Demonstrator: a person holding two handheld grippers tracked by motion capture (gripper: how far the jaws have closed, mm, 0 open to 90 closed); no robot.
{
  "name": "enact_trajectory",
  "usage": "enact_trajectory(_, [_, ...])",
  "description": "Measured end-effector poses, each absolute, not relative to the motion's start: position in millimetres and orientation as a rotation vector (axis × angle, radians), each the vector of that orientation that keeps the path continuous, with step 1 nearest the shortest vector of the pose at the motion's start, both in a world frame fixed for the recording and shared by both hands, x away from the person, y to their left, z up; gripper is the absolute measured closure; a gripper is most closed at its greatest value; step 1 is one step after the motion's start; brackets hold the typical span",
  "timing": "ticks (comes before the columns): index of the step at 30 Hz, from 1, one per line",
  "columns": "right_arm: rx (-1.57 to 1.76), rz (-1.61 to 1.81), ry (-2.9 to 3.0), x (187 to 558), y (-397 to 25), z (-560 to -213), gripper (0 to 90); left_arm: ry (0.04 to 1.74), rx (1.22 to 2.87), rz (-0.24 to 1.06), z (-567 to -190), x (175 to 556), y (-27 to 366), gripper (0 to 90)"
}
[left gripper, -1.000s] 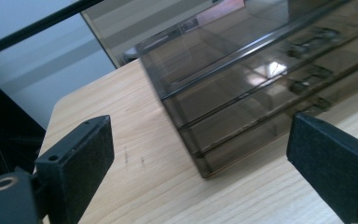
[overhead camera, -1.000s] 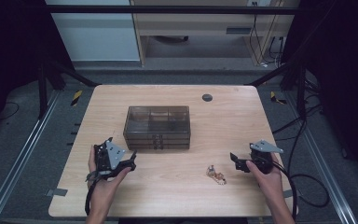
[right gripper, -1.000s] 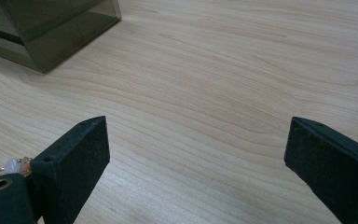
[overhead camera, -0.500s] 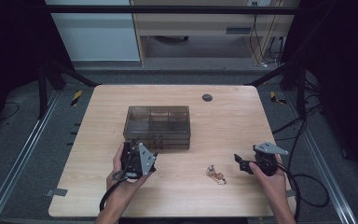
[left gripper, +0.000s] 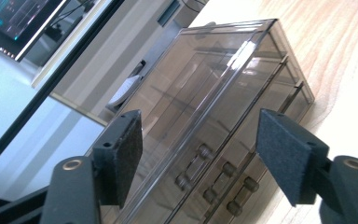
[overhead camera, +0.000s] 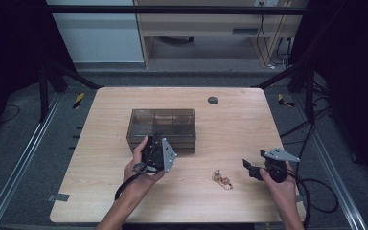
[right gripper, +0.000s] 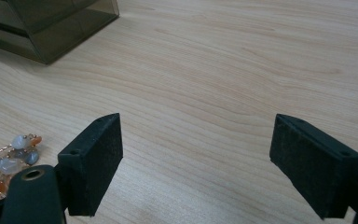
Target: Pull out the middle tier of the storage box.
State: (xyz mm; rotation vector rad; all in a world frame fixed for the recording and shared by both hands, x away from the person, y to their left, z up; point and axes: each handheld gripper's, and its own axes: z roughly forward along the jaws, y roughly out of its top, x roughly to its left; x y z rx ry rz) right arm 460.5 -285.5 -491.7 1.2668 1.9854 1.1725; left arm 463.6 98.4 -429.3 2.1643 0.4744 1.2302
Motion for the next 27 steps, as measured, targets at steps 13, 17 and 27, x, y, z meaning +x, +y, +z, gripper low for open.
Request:
enact_trajectory(13, [1.247, 1.148, 1.978, 461, -285, -491, 20.8, 0.364, 2.218, 1.388, -451, 447, 94, 37.5])
enact_trajectory(17, [1.253, 1.152, 1.972, 461, -287, -491, 21.2, 0.354, 2.237, 1.394, -456, 446, 92, 39.8])
enact_trajectory(27, [1.257, 1.152, 1.979, 461, -287, -490, 26.7, 0.256, 2.310, 1.504, -469, 442, 87, 47.3])
